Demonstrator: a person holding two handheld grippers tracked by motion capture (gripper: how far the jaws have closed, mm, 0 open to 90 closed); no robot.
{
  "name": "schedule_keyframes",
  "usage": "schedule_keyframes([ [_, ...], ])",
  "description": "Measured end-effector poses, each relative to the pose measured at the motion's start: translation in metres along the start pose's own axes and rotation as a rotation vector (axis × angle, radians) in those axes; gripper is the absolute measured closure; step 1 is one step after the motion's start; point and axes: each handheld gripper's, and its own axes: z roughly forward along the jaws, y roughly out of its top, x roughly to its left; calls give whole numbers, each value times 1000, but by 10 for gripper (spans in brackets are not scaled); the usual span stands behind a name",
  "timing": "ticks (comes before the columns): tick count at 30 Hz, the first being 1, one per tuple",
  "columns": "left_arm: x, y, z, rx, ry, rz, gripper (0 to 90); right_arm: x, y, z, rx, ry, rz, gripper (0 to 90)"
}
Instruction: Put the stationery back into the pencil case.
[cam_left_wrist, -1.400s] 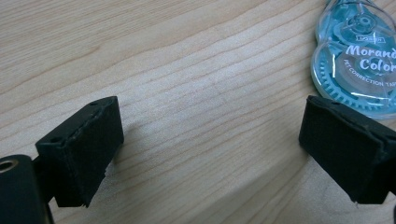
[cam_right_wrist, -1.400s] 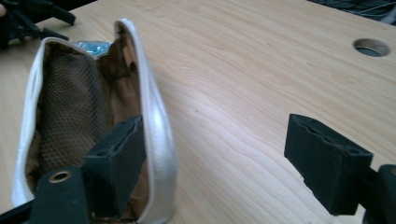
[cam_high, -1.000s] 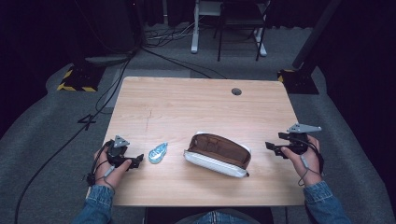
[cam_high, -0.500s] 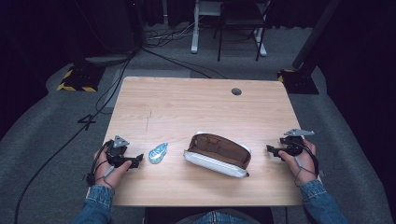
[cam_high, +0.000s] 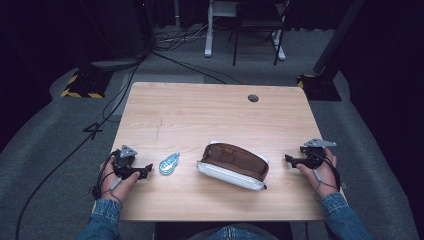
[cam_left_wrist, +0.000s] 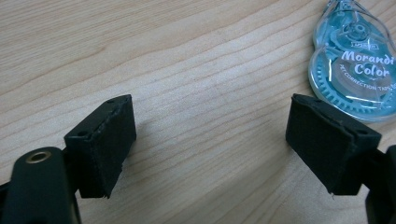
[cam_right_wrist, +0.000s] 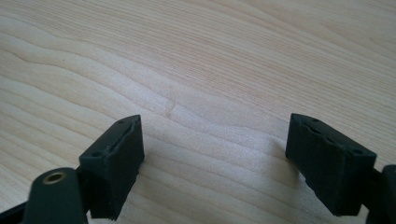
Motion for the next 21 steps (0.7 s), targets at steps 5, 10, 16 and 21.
schedule_keyframes([
  [5, -1, 4, -5, -13, 8, 5, 209, -1, 0, 0, -2, 8, 2, 201],
  [10, -6, 10, -12, -1, 15, 12, 218, -1, 0, 0, -1, 8, 0, 201],
  [16, -13, 20, -23, 26, 23, 27, 240, -1, 0, 0, 0, 7, 0, 200],
  [21, -21, 25, -27, 33, -7, 31, 247, -1, 0, 0, -1, 6, 0, 202],
])
